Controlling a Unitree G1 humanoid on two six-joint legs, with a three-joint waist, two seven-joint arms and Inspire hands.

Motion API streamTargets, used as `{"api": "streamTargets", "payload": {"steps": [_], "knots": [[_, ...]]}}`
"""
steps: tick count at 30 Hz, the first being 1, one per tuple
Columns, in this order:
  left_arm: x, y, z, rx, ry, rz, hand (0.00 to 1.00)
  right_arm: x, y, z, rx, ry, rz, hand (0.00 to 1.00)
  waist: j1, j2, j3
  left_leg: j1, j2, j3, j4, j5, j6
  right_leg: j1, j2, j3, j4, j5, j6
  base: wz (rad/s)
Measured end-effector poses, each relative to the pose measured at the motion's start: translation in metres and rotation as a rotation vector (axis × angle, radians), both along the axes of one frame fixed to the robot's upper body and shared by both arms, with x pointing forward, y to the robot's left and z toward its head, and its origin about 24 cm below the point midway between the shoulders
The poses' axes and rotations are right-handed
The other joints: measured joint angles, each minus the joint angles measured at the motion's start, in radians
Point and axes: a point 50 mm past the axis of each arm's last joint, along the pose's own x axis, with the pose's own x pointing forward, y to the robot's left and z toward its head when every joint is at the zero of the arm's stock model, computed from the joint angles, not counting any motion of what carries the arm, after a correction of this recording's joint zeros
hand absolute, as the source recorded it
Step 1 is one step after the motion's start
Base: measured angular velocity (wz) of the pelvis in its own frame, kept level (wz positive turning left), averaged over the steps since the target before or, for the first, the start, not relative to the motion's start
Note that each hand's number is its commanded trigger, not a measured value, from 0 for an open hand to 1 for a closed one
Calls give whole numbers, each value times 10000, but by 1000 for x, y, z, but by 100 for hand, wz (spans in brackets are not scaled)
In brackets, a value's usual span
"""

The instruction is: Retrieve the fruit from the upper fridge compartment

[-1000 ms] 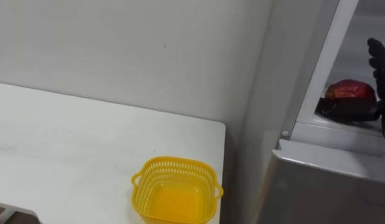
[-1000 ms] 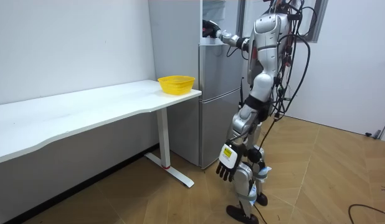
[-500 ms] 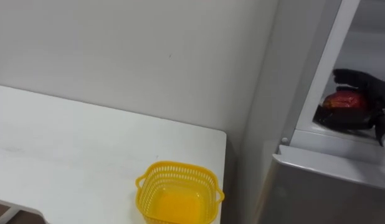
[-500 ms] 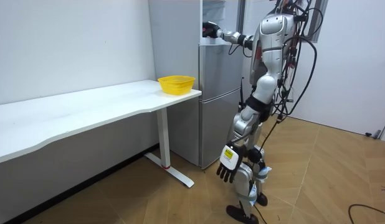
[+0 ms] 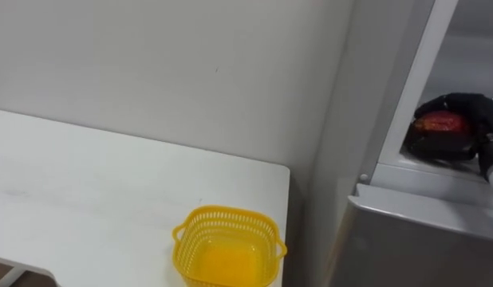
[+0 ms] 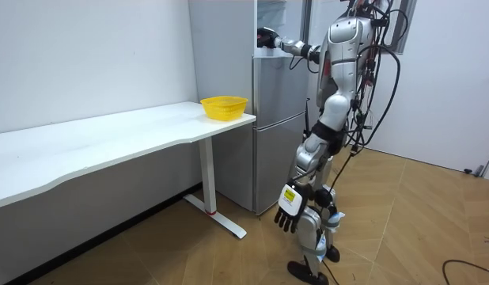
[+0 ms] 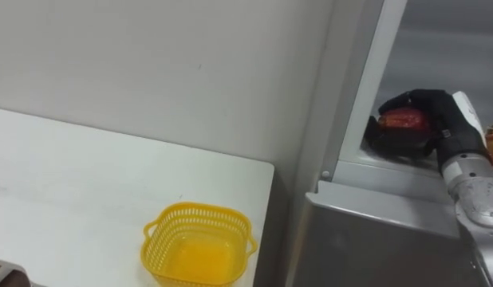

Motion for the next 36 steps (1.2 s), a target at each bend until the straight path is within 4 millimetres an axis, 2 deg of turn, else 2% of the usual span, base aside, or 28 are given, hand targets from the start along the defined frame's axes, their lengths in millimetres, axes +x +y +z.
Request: {"api": "streamTargets", "payload": {"steps": [7,12,17,19,22,24,28,32,36], "knots": [[6,-1,0,96,-105,-188,0,-4,6,2,-62,-294,16,100,32,92,-72,89,1,96,50,3,2,-28,2,181,-3,0,0,-4],[10,-1,1,282,-308,-200,0,-11,16,7,-105,-869,166,100,-16,116,-67,118,21,146,-28,7,-3,-63,6,272,0,0,0,-4],[10,-1,0,344,-466,-211,0,-34,26,7,-259,-1773,75,100,-24,137,-79,30,57,384,-63,8,-7,-158,5,320,-2,0,0,-6],[10,-3,0,296,-493,-217,0,-40,31,8,-349,-2073,104,100,-18,171,-88,5,49,482,-54,8,-6,-258,10,479,-4,1,0,-15],[5,-8,-2,262,-479,-167,0,-52,42,8,-282,-2547,208,100,-88,304,-162,54,57,600,-54,8,-6,-265,18,552,-9,1,0,-12],[5,-9,-2,242,-599,-183,0,-63,52,17,-499,-3270,304,100,-248,422,-156,59,54,650,-63,8,-6,-273,12,555,-13,1,1,-3],[1,-11,-3,497,-692,-114,0,-78,63,35,-851,-4525,352,100,-377,480,-129,151,57,689,-214,10,-6,-239,29,605,-12,0,0,-2],[0,-18,-5,347,-930,129,0,-96,70,59,-844,-6215,442,100,-557,443,-82,147,106,707,-235,9,-6,-223,35,661,-2,0,0,-1],[-1,-21,-6,226,-983,121,0,-117,83,78,-1278,-7810,440,100,-583,412,-86,137,126,692,-282,5,-14,-245,55,603,-9,-1,-1,0]]}}
